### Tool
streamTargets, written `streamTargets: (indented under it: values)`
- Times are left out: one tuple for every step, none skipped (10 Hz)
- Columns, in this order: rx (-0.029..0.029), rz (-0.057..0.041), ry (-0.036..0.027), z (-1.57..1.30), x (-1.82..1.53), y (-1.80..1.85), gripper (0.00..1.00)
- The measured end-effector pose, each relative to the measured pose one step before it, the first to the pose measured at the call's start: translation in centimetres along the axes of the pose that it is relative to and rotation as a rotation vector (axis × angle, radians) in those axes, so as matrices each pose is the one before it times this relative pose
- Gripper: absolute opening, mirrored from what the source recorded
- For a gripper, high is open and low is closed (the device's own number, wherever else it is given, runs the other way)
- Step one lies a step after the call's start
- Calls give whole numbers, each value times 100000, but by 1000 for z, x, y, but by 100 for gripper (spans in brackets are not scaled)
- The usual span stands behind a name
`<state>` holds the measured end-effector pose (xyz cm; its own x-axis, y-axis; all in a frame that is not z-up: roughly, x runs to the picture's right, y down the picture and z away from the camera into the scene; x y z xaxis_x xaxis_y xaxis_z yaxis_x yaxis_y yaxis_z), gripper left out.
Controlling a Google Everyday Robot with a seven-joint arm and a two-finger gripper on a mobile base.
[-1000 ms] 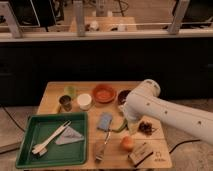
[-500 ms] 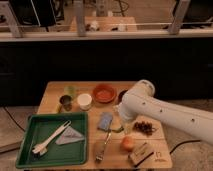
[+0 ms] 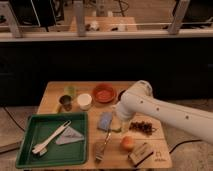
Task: Place sponge in metal cup
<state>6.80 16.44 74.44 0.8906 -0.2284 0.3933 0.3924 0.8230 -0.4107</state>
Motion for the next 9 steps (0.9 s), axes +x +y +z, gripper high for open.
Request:
streamTargets:
  values:
    - [-76,-496,-254,245,-100,-195,80]
    - [-63,-537,-823,284,-181,-266,80]
    - [-210,-410,-850,652,-100,-229,80]
    - [-222,-765,-430,478,-178,-202,80]
    - [-29,-494,-481,224,45,-242,80]
    - [-343,60,-404,258,122,-124,80]
    - [-396,-301,-792,578,-134,-254,80]
    - [-459,-134,-712,692,-56,-256,80]
    - [-297,-51,-331,712,99,-243,80]
